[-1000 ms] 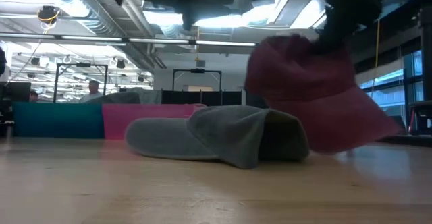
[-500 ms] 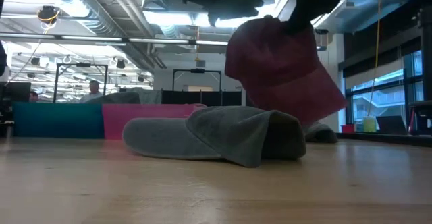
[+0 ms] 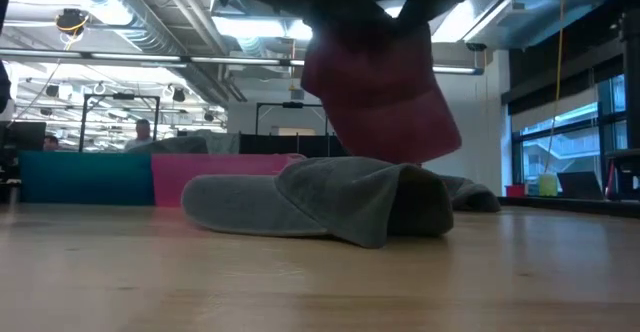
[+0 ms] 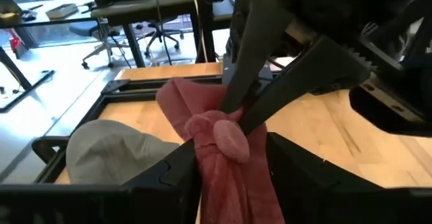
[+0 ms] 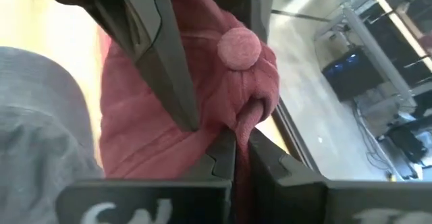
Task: Pick & Place hat
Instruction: Put the red cap into the pink bin, then put the bottom blue cap into the blue bin
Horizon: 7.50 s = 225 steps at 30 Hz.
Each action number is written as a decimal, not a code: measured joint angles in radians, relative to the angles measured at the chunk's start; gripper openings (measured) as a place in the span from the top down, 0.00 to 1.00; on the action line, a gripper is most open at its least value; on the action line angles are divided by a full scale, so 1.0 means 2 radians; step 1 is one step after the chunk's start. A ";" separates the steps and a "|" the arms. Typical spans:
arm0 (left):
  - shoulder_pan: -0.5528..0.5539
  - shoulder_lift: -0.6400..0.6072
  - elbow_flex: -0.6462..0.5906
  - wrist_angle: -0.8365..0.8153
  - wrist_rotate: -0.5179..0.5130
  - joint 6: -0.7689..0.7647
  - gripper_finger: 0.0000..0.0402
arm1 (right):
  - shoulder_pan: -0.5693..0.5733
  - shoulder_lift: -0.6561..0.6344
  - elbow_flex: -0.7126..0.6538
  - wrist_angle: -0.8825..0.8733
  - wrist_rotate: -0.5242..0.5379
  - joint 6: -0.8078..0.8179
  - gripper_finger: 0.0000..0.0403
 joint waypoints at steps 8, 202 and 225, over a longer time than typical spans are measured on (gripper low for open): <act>0.000 0.000 0.000 -0.006 -0.001 0.006 0.82 | -0.002 0.000 0.000 -0.001 -0.015 0.001 0.95; -0.032 0.272 0.099 -0.162 0.118 0.104 0.76 | 0.046 -0.091 -0.225 0.051 -0.250 0.225 0.52; -0.016 0.008 0.096 -0.270 0.000 -0.065 0.99 | 0.047 -0.091 -0.225 0.053 -0.183 0.175 0.52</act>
